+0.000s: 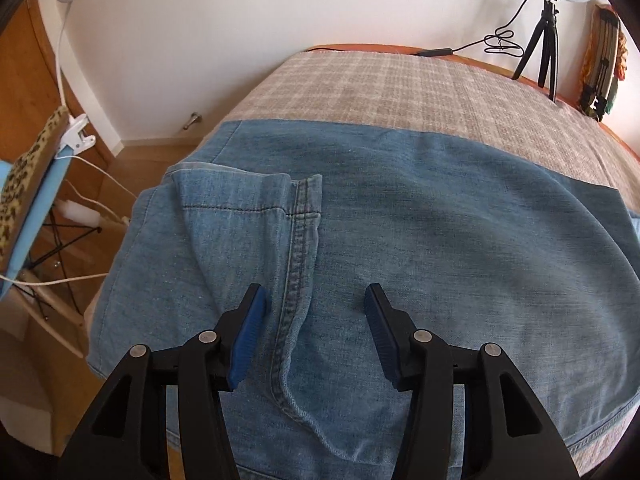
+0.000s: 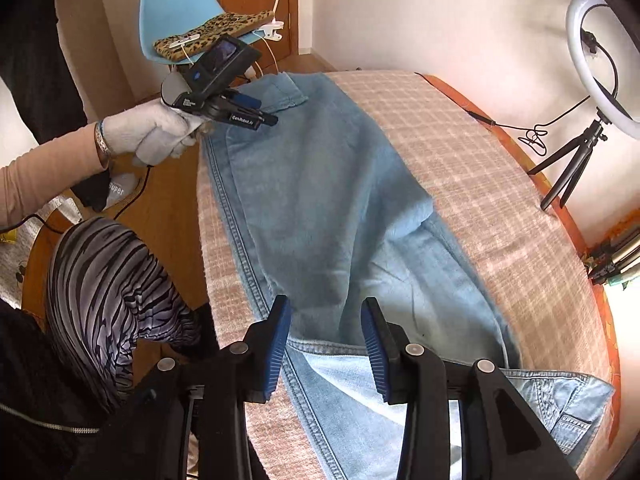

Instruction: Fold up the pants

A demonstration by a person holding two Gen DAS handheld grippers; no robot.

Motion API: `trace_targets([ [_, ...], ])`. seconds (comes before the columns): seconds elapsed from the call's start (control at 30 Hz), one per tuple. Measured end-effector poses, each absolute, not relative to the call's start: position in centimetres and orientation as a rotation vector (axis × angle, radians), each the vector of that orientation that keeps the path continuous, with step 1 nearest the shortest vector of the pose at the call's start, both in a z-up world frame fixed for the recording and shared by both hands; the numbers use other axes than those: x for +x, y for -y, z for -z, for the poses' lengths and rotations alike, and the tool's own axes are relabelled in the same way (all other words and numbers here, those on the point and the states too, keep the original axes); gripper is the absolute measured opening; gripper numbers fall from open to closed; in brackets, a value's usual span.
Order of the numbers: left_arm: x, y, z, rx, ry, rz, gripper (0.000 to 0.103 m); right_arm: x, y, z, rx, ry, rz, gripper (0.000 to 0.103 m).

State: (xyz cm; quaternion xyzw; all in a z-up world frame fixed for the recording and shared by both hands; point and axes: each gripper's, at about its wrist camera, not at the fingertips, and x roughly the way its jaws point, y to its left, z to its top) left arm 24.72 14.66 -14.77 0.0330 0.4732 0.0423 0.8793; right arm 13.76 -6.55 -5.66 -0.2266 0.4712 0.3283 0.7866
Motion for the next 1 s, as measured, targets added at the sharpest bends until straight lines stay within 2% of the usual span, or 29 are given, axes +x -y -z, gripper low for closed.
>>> trace_targets([
  [0.07, 24.8, -15.7, 14.9, 0.017, -0.97, -0.082, 0.048, 14.9, 5.9, 5.4, -0.484, -0.994, -0.714, 0.038],
  [0.1, 24.8, -16.1, 15.0, 0.001, -0.959, -0.077, 0.042, 15.5, 5.5, 5.4, -0.481, -0.984, -0.713, 0.038],
  [0.13, 24.8, -16.5, 15.1, -0.017, -0.952, -0.07, 0.025, 16.1, 5.1, 5.4, -0.476, -0.975, -0.712, 0.038],
  [0.17, 24.8, -17.0, 15.1, -0.043, -0.939, -0.06, 0.014, 16.8, 4.5, 5.4, -0.465, -0.968, -0.713, 0.039],
  [0.23, 24.4, -18.6, 14.9, -0.13, -0.915, -0.051, 0.004, 18.4, 3.4, 5.6, -0.436, -0.962, -0.722, 0.039],
  [0.33, 22.8, -21.6, 14.6, -0.298, -0.852, -0.074, 0.004, 21.3, 1.3, 5.6, -0.408, -0.952, -0.741, 0.039],
  [0.43, 20.5, -23.6, 14.2, -0.351, -0.791, -0.13, 0.004, 24.9, -1.1, 5.5, -0.37, -0.957, -0.777, 0.039],
  [0.57, 18.7, -25.0, 14.8, -0.416, -0.755, -0.157, 0.004, 30.6, -5.7, 6.3, -0.333, -0.969, -0.802, 0.046],
  [0.67, 18.4, -25.8, 15.3, -0.459, -0.725, -0.132, 0.004, 34.9, -9.4, 7.9, -0.282, -1.013, -0.836, 0.057],
  [0.7, 18.4, -26.1, 15.5, -0.482, -0.72, -0.121, 0.004, 36.1, -10.7, 8.5, -0.286, -1.025, -0.837, 0.057],
  [0.8, 18.6, -27.6, 16.3, -0.6, -0.712, -0.089, 0.011, 39.2, -14.8, 10.8, -0.302, -1.057, -0.841, 0.057],
  [0.83, 18.6, -28.2, 16.6, -0.637, -0.713, -0.092, 0.019, 40.1, -15.9, 11.5, -0.304, -1.063, -0.849, 0.057],
  [0.87, 18.6, -28.8, 16.9, -0.674, -0.719, -0.105, 0.034, 41.1, -17.0, 12.2, -0.303, -1.067, -0.854, 0.057],
  [0.9, 18.6, -29.3, 17.2, -0.719, -0.72, -0.108, 0.039, 42.0, -18.1, 13.0, -0.301, -1.077, -0.865, 0.057],
  [1.0, 18.4, -30.2, 17.2, -0.765, -0.698, -0.084, 0.039, 44.5, -21.2, 15.0, -0.301, -1.099, -0.885, 0.057],
])
